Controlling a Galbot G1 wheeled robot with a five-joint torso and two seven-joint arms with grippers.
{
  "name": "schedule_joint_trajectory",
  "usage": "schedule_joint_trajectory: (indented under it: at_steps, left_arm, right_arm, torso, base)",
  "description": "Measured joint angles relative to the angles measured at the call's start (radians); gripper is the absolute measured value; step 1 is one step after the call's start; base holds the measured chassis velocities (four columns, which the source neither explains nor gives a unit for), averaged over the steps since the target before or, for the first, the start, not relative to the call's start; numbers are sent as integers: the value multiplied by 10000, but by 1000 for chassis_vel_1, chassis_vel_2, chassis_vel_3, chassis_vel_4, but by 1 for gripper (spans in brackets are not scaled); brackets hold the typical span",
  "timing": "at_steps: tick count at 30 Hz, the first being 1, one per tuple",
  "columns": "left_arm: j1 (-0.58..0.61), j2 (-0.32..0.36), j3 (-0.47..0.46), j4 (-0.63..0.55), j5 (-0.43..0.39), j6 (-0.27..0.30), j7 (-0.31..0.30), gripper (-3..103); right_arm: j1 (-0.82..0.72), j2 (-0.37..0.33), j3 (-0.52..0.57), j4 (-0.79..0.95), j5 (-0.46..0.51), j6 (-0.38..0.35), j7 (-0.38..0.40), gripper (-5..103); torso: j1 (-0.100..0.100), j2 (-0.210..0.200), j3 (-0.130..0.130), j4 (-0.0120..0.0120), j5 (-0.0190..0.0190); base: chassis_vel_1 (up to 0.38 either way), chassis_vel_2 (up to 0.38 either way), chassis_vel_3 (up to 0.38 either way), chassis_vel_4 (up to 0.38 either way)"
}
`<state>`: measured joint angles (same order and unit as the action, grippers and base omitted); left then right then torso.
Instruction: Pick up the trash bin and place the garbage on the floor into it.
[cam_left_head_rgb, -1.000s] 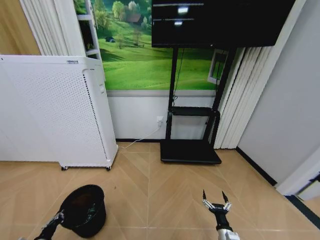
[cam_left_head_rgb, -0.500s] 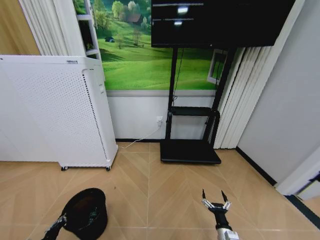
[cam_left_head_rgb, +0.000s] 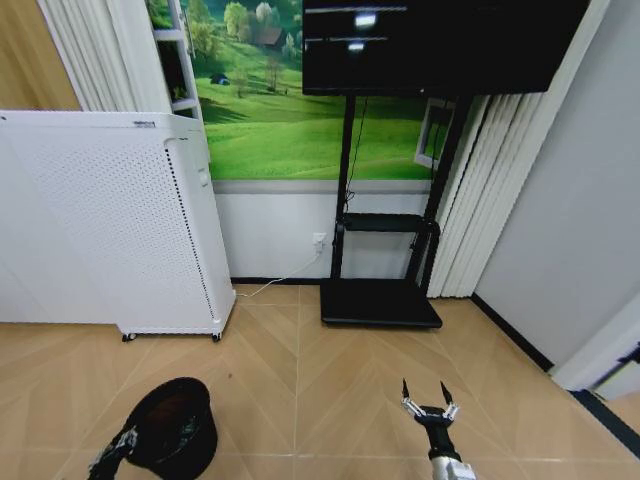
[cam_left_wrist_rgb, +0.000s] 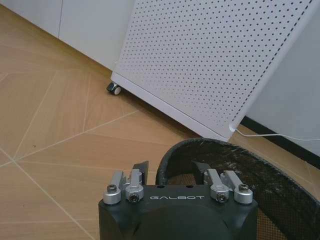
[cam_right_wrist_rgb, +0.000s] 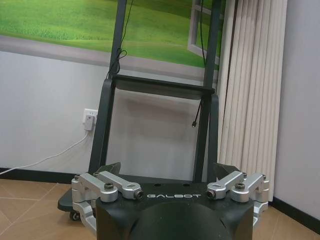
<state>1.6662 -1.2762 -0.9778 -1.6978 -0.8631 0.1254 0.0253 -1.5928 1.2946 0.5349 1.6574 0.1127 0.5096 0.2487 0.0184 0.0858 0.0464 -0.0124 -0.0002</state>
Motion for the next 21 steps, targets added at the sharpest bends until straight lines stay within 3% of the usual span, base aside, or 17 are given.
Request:
schedule_joint_trajectory:
  at_steps: [3,4,6,7,9,10,11,17,21]
  left_arm:
    - [177,5,-41,-482,145,-18,79,62]
    - [177,5,-41,-482,145,-18,79,62]
    - [826,-111,-372,-1576,1315,43,51,74]
    - [826,-111,-372,-1576,1315,43,51,74]
    - [1563,-325,-807,-2654,2282,48,26,85]
    - [1782,-390,-954,-3041,2516,62,17,85]
    - [2002,-434,-1147,-3580,2732,71,15,95]
    - [1691,114,-1277,-4966,3309,105,52,100]
    - [862,927,-753,-5322,4045,-44,389,100]
  right_arm:
    - [-24,19,2,16,1,1,-15,100]
    - [-24,19,2,16,1,1,-15,100]
    - [35,-5,37,17,19,2,-21,100]
    - [35,-5,37,17,19,2,-21,100]
    - [196,-90,131,-14,73,-20,-22,100]
    - [257,-115,159,-25,113,-42,-23,100]
    - [323,-136,184,-32,148,-72,-23,100]
    - [240,-33,120,354,-12,-299,-123,100]
    - [-140,122,18,1393,-304,-1038,-446,100]
  torso:
    - [0,0,0,-1,0]
    - [0,0,0,-1,0]
    - [0,0,0,-4,3]
    - [0,0,0,-4,3]
    - [0,0,0,3,3]
    - [-1,0,0,5,3]
    - [0,0,0,7,5]
    - [0,1,0,2,6]
    - [0,0,0,-12,-3]
  base:
    - [0,0,0,0]
    - [0,0,0,0]
    - [0,0,0,0]
    - [0,0,0,0]
    - [0,0,0,0]
    - [0,0,0,0]
    - [0,0,0,0]
    - [0,0,0,0]
    - [0,0,0,0]
